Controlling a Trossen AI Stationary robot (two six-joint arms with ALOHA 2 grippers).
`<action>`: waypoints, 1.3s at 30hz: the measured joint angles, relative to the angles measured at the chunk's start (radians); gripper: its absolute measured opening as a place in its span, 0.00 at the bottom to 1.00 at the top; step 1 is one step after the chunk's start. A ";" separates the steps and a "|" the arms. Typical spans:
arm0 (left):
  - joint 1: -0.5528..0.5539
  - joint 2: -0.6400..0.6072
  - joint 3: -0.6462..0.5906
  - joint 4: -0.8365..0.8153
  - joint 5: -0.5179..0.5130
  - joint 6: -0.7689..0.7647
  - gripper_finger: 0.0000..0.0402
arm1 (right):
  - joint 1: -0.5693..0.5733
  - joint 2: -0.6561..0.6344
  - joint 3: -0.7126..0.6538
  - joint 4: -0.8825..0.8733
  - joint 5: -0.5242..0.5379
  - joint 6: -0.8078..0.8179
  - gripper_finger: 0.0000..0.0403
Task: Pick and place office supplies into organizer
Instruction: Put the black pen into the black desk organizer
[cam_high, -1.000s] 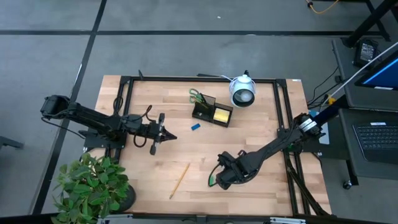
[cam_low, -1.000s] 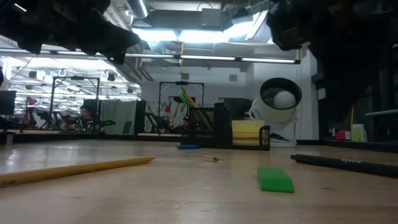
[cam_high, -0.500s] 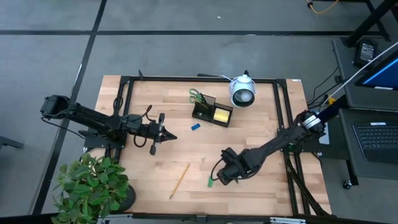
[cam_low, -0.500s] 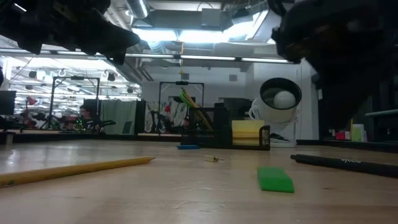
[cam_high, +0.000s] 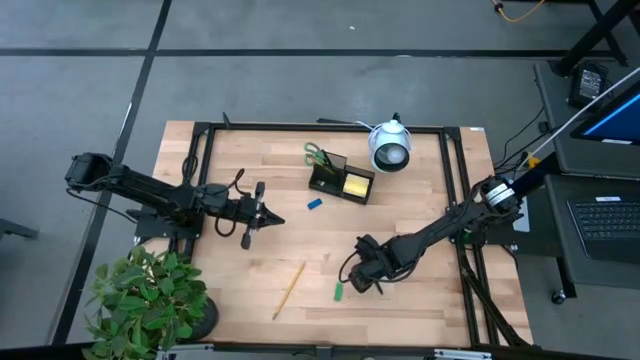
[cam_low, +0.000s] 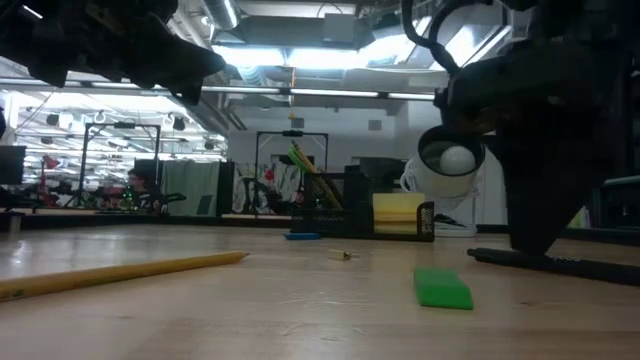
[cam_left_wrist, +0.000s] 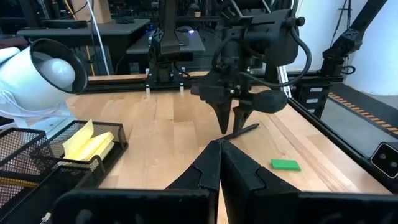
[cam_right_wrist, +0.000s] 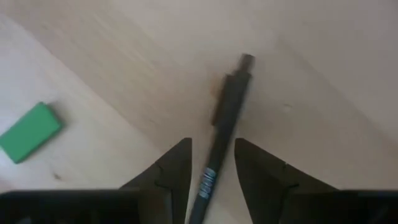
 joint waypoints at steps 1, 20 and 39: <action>0.000 0.000 0.000 0.000 0.000 0.000 0.01 | 0.000 0.000 -0.009 0.024 0.000 -0.013 0.31; 0.000 0.000 0.000 0.000 0.000 0.000 0.00 | -0.026 -0.004 -0.092 -0.020 -0.016 -0.052 0.26; 0.000 0.000 0.000 -0.001 -0.001 -0.011 0.01 | -0.071 0.005 -0.068 -0.065 -0.046 -0.151 0.11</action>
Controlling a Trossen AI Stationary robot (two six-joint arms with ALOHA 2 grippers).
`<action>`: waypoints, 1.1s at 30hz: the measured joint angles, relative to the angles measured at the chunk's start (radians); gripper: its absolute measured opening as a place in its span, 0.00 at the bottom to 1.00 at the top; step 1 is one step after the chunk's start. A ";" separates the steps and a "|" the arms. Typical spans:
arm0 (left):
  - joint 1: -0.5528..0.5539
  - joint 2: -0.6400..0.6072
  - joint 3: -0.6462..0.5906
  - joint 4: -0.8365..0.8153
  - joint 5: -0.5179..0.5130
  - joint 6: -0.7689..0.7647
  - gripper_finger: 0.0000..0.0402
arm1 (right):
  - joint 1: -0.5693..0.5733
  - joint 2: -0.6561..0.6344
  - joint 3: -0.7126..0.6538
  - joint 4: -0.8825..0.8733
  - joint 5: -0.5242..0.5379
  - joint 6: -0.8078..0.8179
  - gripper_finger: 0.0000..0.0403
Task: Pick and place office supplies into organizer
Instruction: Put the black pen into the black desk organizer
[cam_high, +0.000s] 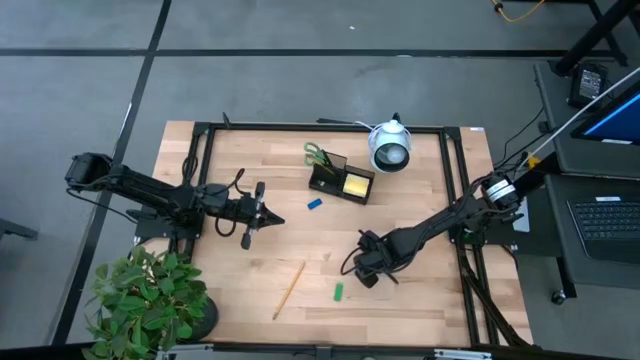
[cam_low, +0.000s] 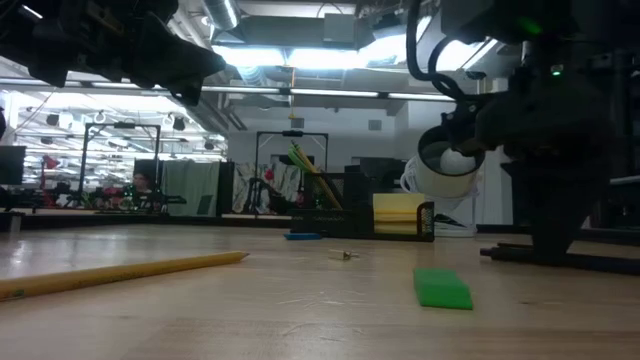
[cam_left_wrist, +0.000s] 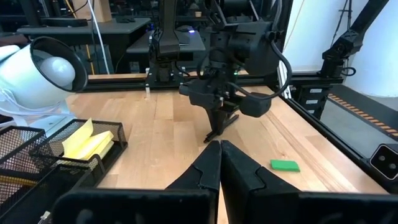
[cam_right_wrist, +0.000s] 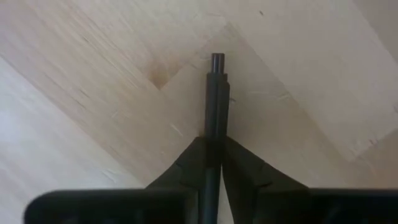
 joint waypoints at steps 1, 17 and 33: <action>0.000 0.000 0.000 0.000 0.000 0.000 0.01 | 0.000 0.000 0.005 -0.004 0.001 0.000 0.11; 0.000 0.000 0.000 0.000 0.000 -0.007 0.01 | -0.003 0.005 0.221 -0.200 0.058 -0.107 0.09; 0.000 0.000 0.001 0.000 0.005 -0.015 0.00 | -0.010 -0.089 0.412 -0.271 0.167 -0.283 0.09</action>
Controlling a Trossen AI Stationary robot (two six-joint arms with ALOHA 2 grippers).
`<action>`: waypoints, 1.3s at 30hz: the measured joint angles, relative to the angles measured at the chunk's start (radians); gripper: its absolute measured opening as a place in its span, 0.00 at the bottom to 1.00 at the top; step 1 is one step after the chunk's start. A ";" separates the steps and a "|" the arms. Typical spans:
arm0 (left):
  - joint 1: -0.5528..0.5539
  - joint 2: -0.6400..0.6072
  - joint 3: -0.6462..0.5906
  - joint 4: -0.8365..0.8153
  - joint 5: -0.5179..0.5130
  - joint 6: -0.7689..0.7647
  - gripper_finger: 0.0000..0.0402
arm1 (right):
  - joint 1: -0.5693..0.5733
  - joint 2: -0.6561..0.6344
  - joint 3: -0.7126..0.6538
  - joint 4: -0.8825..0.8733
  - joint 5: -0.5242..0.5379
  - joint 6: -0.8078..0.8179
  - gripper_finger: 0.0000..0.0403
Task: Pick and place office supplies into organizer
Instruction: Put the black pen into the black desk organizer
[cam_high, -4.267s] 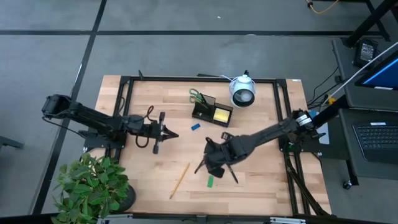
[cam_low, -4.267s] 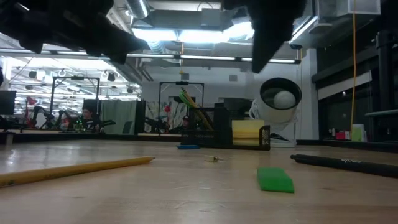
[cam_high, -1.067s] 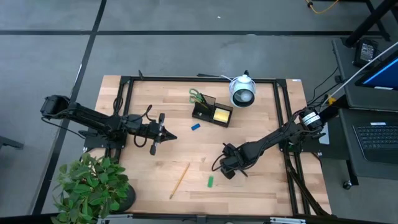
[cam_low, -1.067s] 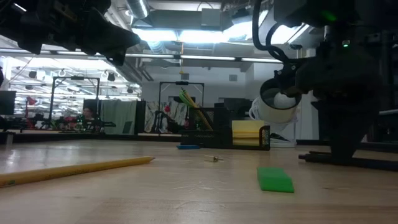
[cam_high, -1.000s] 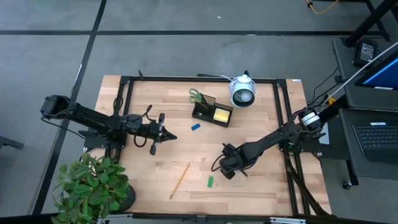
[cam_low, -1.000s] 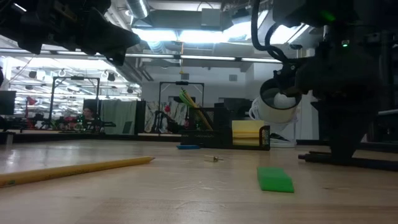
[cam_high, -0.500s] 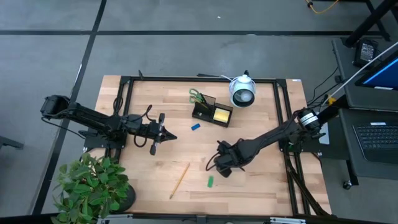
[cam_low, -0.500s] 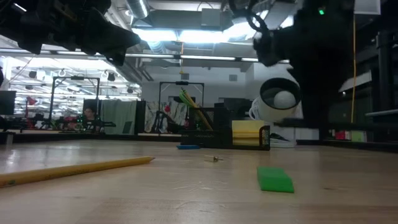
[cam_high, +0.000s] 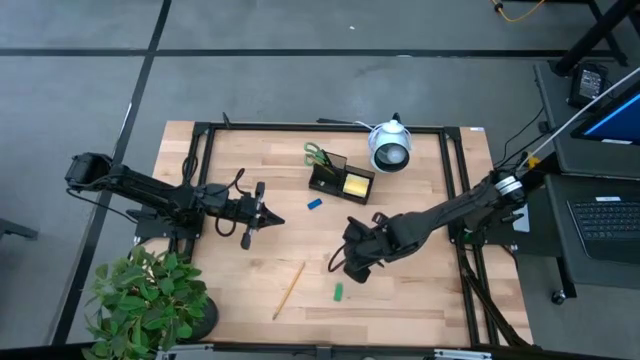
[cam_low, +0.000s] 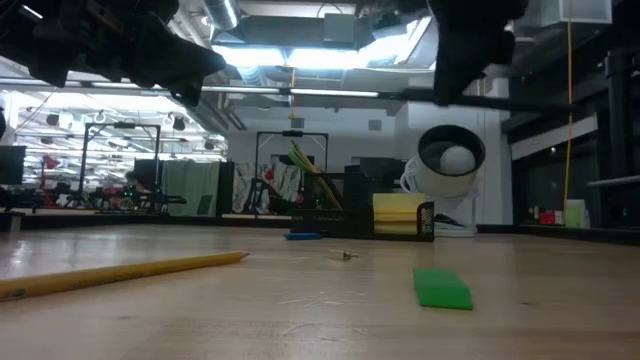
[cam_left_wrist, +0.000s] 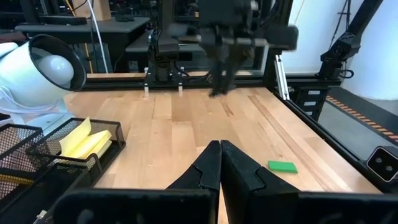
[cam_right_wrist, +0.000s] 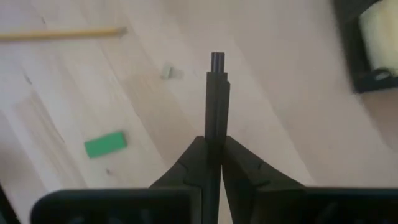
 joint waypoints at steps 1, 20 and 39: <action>0.000 0.000 0.000 0.000 0.003 0.000 0.00 | 0.000 -0.013 0.000 -0.001 0.015 -0.003 0.09; 0.000 0.000 0.000 0.000 0.014 0.000 0.01 | 0.041 -0.183 -0.252 0.369 0.352 -0.087 0.09; 0.000 0.000 0.000 -0.001 0.013 0.000 0.01 | 0.037 -0.245 -0.732 1.594 0.664 -0.749 0.08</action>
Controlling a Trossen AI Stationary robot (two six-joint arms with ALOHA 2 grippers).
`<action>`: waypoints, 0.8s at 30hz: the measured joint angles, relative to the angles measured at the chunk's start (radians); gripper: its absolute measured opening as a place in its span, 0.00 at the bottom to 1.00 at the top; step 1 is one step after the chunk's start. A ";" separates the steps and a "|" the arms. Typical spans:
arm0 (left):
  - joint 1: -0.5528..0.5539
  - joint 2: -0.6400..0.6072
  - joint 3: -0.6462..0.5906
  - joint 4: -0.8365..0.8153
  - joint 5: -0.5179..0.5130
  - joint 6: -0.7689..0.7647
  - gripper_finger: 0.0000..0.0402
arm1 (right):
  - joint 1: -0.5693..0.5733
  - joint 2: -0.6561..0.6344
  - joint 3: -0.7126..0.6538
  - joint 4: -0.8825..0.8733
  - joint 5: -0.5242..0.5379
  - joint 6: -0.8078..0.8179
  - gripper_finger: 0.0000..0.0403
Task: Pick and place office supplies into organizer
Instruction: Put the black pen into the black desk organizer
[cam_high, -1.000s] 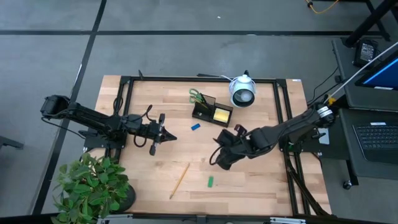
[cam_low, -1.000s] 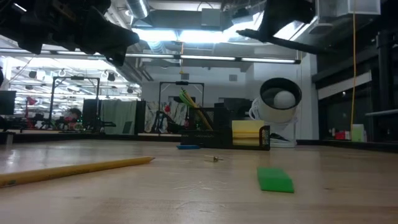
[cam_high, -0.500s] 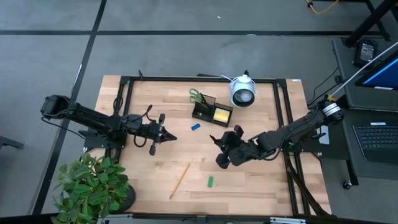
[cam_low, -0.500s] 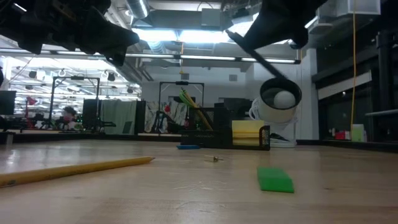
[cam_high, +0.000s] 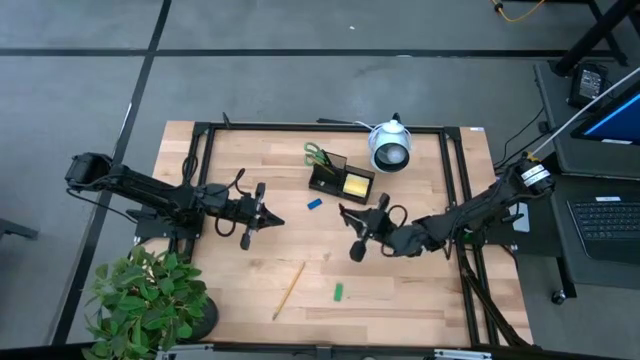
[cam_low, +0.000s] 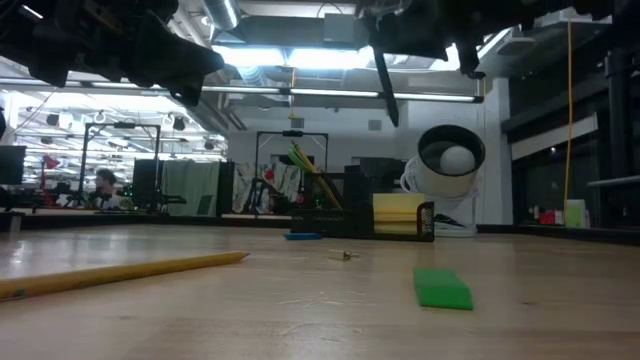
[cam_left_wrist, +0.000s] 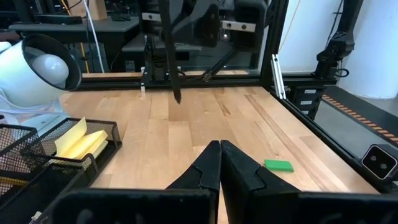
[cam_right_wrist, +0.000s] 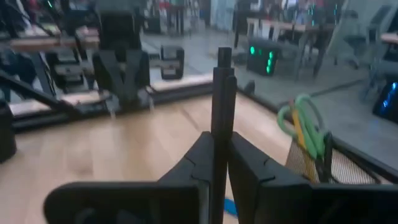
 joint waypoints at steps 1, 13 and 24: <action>0.000 0.000 0.000 0.000 0.000 0.000 0.01 | -0.003 0.000 -0.016 0.053 -0.001 -0.027 0.08; 0.000 0.000 0.000 0.000 -0.001 0.004 0.00 | -0.058 0.001 -0.092 0.244 -0.001 -0.116 0.07; 0.000 0.000 0.000 0.000 -0.003 0.010 0.00 | -0.202 0.002 -0.092 0.321 -0.136 -0.275 0.07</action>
